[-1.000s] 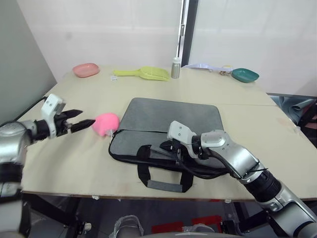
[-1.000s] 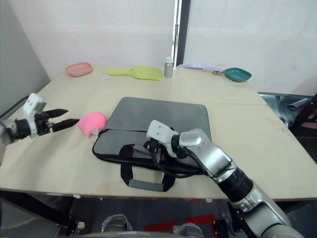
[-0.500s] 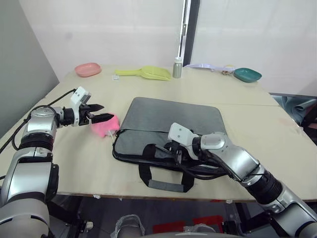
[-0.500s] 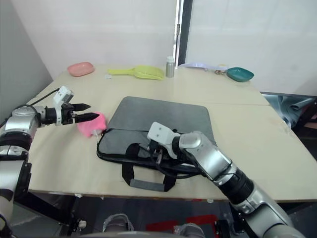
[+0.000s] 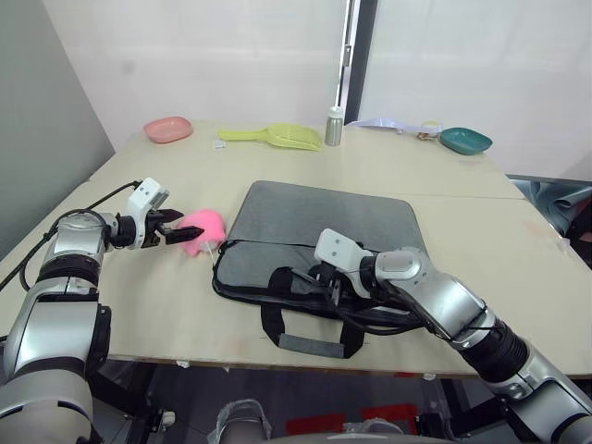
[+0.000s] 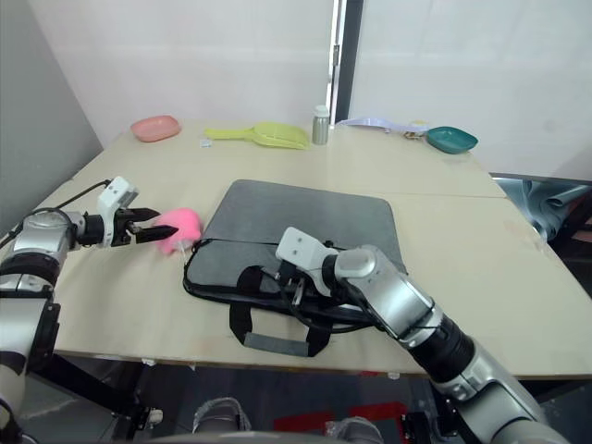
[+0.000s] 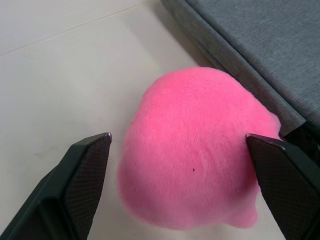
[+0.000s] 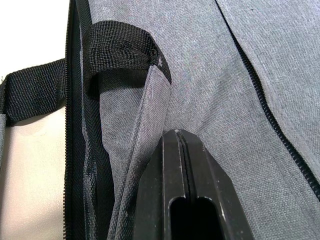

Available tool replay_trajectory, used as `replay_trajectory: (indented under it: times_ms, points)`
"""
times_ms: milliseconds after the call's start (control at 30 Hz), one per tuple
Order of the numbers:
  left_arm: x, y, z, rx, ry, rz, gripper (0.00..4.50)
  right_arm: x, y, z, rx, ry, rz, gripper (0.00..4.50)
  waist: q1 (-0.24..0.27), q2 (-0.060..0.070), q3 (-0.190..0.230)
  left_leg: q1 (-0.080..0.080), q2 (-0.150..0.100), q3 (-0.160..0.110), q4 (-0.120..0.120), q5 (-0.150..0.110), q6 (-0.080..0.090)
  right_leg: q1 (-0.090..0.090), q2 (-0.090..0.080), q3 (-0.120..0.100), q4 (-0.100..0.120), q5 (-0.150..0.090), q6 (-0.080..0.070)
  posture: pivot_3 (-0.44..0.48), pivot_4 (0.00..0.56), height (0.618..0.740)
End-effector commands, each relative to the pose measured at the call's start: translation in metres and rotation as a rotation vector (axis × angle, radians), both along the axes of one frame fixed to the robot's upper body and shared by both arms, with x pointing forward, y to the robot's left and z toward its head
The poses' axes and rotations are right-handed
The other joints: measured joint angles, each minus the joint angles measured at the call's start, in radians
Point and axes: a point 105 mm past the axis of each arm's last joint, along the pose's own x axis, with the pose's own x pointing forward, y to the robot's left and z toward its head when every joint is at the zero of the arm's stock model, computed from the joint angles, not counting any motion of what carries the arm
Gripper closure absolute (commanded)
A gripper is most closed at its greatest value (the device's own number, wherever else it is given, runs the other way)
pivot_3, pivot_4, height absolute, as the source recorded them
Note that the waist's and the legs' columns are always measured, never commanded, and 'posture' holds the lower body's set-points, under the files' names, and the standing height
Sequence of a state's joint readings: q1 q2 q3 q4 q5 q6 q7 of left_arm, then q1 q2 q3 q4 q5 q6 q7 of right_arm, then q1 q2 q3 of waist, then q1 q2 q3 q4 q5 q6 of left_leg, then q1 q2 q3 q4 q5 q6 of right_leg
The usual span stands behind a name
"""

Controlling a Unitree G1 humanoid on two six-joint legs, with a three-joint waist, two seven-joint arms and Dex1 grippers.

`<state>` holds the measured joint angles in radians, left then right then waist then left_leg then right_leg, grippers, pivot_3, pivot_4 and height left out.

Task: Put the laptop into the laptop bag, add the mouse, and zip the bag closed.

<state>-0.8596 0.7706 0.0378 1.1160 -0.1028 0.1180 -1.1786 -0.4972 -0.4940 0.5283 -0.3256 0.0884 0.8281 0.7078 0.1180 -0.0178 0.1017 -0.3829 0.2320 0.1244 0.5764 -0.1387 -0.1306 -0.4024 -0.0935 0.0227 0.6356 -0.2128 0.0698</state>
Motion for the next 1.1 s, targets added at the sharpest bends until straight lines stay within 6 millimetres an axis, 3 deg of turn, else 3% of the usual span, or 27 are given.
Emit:
replay_trajectory:
  times_ms: [33,133,333,533,767,833,1100]
  points:
    - [0.008,-0.011,0.014,-0.032,-0.051,-0.033,0.0,-0.001,-0.024,-0.032,-0.108,0.108,-0.096,4.47,0.0,0.0,0.0,0.0,0.0,0.0,0.0,0.0,0.0,0.0,0.0,0.0,0.0,0.0,0.0,0.0,0.15,0.74]
    - [0.009,-0.013,0.008,-0.033,-0.03,-0.015,0.0,-0.001,-0.023,-0.031,-0.106,0.106,-0.095,4.47,-0.001,0.0,0.0,0.0,0.0,0.0,-0.001,0.0,0.0,0.0,0.0,0.0,-0.001,0.0,0.0,0.0,0.15,0.74]
    - [0.008,-0.007,-0.025,0.017,0.075,0.086,0.0,-0.004,-0.021,-0.03,-0.096,0.108,-0.099,4.47,-0.002,0.003,0.001,0.0,0.0,0.0,-0.004,0.0,0.0,0.0,0.0,0.0,-0.005,0.0,0.0,0.0,0.15,0.74]
    - [0.006,-0.018,-0.037,-0.07,0.111,0.084,1.89,-0.007,-0.023,-0.029,-0.092,0.116,-0.112,4.5,0.0,0.005,0.002,0.0,-0.001,0.001,-0.007,0.0,-0.001,0.0,0.0,0.0,-0.006,0.0,0.0,0.0,0.15,0.74]
    - [0.0,-0.014,-0.035,-0.141,0.126,0.092,4.27,-0.009,-0.025,-0.031,-0.098,0.123,-0.126,4.5,0.002,0.006,0.001,0.001,-0.001,0.001,-0.015,0.0,-0.002,0.0,0.0,0.0,-0.01,0.0,0.001,0.0,0.15,0.74]
    - [-0.002,-0.013,-0.031,-0.158,0.119,0.077,4.47,-0.009,-0.025,-0.031,-0.1,0.125,-0.129,4.5,0.0,0.007,0.001,0.001,-0.001,0.001,-0.016,0.0,-0.003,0.0,0.0,0.0,-0.012,0.0,0.001,0.0,0.15,0.74]
    - [-0.013,-0.023,-0.013,-0.228,0.104,-0.022,4.47,-0.008,-0.028,-0.037,-0.14,0.126,-0.145,4.5,-0.009,0.008,0.002,0.0,-0.001,0.002,-0.019,0.0,-0.003,-0.001,0.0,0.0,-0.018,0.0,0.001,0.0,0.15,0.74]
